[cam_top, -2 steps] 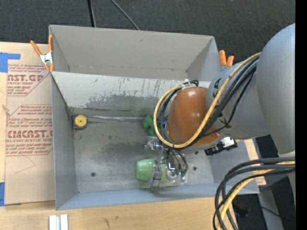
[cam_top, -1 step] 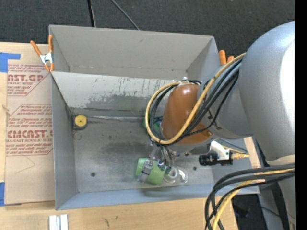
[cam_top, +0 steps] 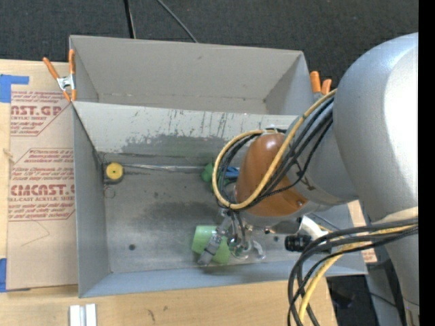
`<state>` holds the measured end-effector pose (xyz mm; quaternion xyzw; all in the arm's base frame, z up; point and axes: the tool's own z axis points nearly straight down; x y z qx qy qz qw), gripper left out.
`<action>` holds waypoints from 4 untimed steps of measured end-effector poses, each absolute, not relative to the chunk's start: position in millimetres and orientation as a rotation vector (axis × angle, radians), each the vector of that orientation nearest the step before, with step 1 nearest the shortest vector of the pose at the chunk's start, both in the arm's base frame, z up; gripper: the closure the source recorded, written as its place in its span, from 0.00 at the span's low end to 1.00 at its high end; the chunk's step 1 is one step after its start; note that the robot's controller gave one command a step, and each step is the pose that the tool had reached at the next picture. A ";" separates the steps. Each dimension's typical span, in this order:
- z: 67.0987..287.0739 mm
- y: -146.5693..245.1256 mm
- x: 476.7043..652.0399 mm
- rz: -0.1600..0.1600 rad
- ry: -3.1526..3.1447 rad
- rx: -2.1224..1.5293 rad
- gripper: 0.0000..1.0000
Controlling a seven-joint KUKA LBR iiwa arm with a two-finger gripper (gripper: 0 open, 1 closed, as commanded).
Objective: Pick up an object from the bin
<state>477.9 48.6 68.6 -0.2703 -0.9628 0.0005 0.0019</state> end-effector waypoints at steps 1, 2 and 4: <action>69.9 78.9 482.7 -0.001 -3.137 -0.217 0.00; 69.4 78.5 481.8 -0.001 -3.134 -0.221 1.00; 192.3 79.9 483.9 -0.003 -3.137 -0.219 1.00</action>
Offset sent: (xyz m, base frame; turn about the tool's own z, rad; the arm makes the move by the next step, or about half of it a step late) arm 0.0042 0.0296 0.0014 -0.4071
